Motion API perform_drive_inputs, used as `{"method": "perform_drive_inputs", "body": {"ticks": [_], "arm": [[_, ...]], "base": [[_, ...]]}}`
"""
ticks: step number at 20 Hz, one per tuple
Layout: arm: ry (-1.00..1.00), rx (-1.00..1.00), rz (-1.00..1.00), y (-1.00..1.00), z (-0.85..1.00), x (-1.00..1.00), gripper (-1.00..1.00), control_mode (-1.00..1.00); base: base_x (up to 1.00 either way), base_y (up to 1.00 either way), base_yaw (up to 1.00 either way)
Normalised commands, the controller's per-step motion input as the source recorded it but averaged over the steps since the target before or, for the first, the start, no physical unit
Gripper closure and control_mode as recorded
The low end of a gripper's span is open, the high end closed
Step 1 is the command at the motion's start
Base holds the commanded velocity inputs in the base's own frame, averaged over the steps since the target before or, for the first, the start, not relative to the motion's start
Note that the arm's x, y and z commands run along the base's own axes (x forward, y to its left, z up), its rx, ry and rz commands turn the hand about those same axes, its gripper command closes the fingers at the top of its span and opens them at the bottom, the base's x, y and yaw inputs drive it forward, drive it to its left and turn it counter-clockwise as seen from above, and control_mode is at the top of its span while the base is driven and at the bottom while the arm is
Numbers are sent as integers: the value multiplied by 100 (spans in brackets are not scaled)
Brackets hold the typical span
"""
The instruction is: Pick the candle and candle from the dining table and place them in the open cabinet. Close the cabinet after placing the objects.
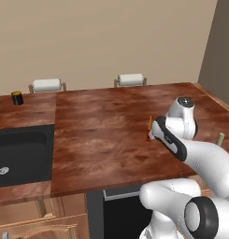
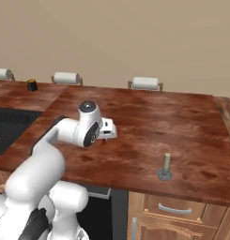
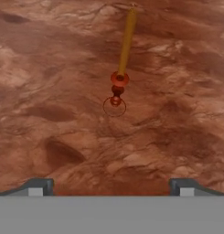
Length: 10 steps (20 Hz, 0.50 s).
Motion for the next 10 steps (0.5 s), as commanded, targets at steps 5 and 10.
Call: {"method": "perform_drive_inputs", "body": {"ticks": [5,10], "arm": [[-1,0,0,0,-29,26,-100,-100],[-5,0,0,0,-21,12,-100,-100]], "base": [[0,0,0],[0,0,0]]}}
